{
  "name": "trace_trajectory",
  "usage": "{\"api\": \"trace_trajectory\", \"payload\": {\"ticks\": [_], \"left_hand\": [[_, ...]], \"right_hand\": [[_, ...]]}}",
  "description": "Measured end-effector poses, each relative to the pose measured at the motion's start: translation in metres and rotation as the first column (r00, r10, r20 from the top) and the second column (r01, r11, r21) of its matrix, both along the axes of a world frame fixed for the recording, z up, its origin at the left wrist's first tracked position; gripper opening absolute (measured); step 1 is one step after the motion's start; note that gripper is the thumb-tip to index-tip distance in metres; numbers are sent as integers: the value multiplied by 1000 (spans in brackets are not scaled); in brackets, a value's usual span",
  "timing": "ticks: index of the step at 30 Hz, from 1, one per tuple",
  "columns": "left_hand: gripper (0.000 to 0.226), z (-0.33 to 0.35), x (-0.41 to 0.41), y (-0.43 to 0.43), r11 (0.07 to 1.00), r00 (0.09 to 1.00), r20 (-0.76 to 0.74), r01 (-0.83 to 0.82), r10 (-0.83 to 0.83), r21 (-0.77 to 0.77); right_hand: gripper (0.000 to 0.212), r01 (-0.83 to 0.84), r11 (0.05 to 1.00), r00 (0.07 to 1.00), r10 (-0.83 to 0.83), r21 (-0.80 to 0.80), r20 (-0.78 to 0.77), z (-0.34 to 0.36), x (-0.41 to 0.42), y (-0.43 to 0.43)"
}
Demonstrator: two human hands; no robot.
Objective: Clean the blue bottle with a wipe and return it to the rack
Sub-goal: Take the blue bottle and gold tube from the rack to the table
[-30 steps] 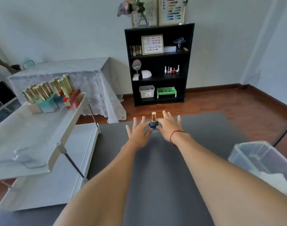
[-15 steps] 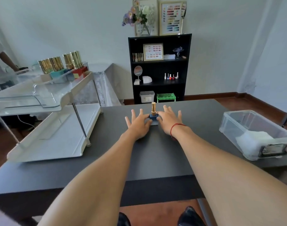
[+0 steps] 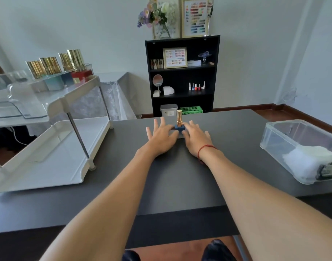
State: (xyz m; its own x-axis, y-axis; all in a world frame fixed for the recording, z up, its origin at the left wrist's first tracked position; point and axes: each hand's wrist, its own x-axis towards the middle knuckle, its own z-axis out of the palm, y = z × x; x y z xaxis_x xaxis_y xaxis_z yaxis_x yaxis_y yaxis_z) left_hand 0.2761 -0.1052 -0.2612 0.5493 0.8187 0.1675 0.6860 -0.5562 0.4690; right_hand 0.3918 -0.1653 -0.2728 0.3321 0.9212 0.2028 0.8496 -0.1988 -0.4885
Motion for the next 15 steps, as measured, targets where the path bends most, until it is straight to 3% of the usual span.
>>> {"api": "trace_trajectory", "payload": {"ticks": [6,15], "left_hand": [[53,-1,10,-1,999,979,200,30,-35,26],[37,3,10,0,993,948,301,114,-102,-23]], "right_hand": [[38,-6,1000,999,7,21,-41,0,0,-3],[38,2,1000,999,-2,14,-45,0,-1,-3]]}}
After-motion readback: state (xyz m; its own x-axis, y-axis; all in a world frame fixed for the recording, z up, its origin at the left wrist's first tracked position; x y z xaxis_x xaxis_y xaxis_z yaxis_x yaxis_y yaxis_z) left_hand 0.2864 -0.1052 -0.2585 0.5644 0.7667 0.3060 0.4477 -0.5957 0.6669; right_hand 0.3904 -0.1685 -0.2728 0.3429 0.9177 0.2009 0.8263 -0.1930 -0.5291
